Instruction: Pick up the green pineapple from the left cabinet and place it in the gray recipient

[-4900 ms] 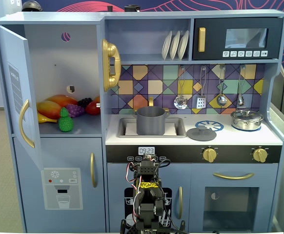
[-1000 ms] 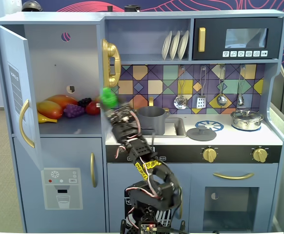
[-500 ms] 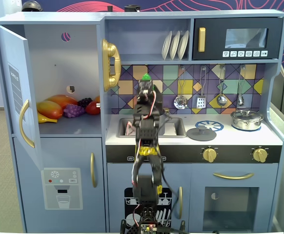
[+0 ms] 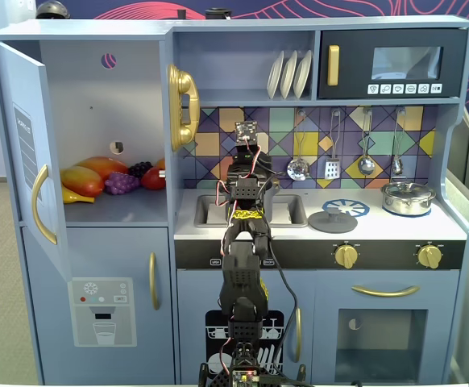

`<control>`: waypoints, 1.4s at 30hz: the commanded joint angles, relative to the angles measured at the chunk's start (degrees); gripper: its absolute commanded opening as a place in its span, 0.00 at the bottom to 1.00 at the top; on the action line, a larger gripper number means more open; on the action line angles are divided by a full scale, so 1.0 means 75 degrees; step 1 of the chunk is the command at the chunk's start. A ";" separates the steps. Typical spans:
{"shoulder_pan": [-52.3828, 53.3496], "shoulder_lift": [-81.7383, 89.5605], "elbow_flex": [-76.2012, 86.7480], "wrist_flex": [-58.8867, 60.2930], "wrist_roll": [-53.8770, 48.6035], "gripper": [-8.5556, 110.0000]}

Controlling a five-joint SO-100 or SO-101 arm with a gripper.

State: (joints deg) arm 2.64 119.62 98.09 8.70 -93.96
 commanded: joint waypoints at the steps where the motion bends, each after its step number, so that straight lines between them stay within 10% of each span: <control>1: -0.0117 0.0105 -0.0504 -0.0398 0.0457 0.30; 9: -0.0117 0.2426 0.0867 0.1254 0.0187 0.27; 21: 0.0211 0.7641 0.4406 0.8684 -0.0410 0.21; 33: 0.0199 0.8121 0.9832 0.6223 0.0375 0.16; 42: -0.0352 0.8332 0.9855 0.9504 0.0727 0.09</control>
State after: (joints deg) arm 1.05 181.58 172.44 70.05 -87.45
